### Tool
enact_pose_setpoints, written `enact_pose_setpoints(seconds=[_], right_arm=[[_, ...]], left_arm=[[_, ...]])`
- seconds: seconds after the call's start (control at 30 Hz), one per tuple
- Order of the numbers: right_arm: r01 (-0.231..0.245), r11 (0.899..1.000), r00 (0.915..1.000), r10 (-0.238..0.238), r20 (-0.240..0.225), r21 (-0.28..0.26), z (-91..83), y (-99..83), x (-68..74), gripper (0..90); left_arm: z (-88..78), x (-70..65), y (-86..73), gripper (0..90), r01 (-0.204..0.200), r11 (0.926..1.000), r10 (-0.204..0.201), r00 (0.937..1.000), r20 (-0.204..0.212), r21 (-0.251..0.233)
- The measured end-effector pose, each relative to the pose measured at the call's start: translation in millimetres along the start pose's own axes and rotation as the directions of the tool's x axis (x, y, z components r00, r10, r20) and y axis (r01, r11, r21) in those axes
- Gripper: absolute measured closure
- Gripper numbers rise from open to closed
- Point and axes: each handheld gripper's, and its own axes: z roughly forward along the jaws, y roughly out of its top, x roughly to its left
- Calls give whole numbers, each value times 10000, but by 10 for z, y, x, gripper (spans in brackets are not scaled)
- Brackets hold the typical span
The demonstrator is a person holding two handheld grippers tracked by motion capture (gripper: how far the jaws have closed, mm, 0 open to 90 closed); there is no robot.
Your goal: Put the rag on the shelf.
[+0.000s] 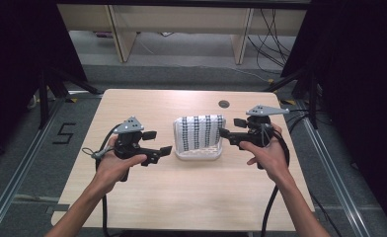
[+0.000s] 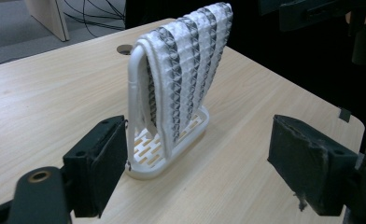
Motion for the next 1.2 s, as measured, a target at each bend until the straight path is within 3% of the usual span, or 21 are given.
enact_pose_setpoints(seconds=[0.1,0.13,0.17,0.2,0.23,0.33,0.37,0.4,0.43,0.47,0.57,0.63,0.77,0.8,0.9,0.93,0.97,1.03,1.1,1.13,1.2], right_arm=[[-97,9999,9999,98,-49,59,-16,-32,25,303],[174,9998,9997,-175,-183,-57,-7,-41,12,303],[-44,10000,10000,44,-79,-50,-23,-52,34,303],[186,9998,9997,-187,-160,-109,-17,-62,27,303],[-59,9999,9998,57,-172,-84,-27,-72,52,303],[296,9995,9994,-298,-181,-112,-34,-99,55,302],[-103,9999,9998,104,-180,47,-51,-109,90,303],[306,9995,9994,-308,-166,-122,-41,-118,70,302],[-21,10000,9998,21,-186,-2,-51,-126,101,302],[288,9995,9992,-292,-265,-153,-37,-137,86,303],[64,9999,9996,-67,-260,-131,-48,-171,135,302],[240,9997,9992,-242,-328,-76,-57,-181,132,300],[106,9999,9993,-108,-361,-59,-64,-221,169,298],[308,9994,9990,-314,-313,-182,-54,-232,162,298],[70,10000,9989,-70,-454,-10,-64,-261,190,296],[353,9993,9987,-356,-366,-106,-60,-271,176,295],[-8,10000,9988,7,-493,-24,-62,-284,203,294],[394,9991,9980,-402,-489,-171,-56,-300,187,286],[117,9999,9990,-117,-424,-2,-67,-328,216,275],[377,9992,9987,-381,-334,-113,-59,-341,209,267],[-5,10000,9988,6,-488,17,-55,-369,242,250]], left_arm=[[-4,-41,-26,190,-47,10000,47,10000,12,35],[-10,-55,-31,190,-84,9999,84,10000,-8,126],[-11,-64,-38,190,-146,9998,145,9999,37,112],[-12,-77,-45,190,-122,9999,121,9999,65,103],[-13,-84,-54,190,-176,9998,176,9998,88,78],[-15,-114,-76,190,-163,9998,162,9998,128,118],[-8,-123,-88,190,-153,9999,152,9997,187,54],[-10,-130,-95,190,-204,9997,202,9996,195,118],[-4,-143,-107,190,-153,9999,152,9997,213,62],[-6,-148,-115,190,-226,9997,224,9995,209,118],[-4,-165,-143,190,-292,9994,289,9994,184,179],[1,-174,-161,190,-272,9994,268,9995,171,215],[2,-188,-204,190,-261,9994,256,9995,209,222],[0,-189,-216,190,-285,9994,279,9993,256,212],[-7,-194,-256,190,-327,9991,321,9993,214,266],[-4,-190,-270,190,-335,9992,331,9993,188,239],[-5,-180,-283,190,-329,9991,324,9993,207,257],[-10,-176,-314,190,-236,9995,232,9996,163,196],[-16,-170,-344,190,-244,9995,241,9995,193,189],[-22,-174,-355,189,-219,9994,215,9996,174,253],[-27,-169,-385,189,-287,9991,282,9994,186,298]])
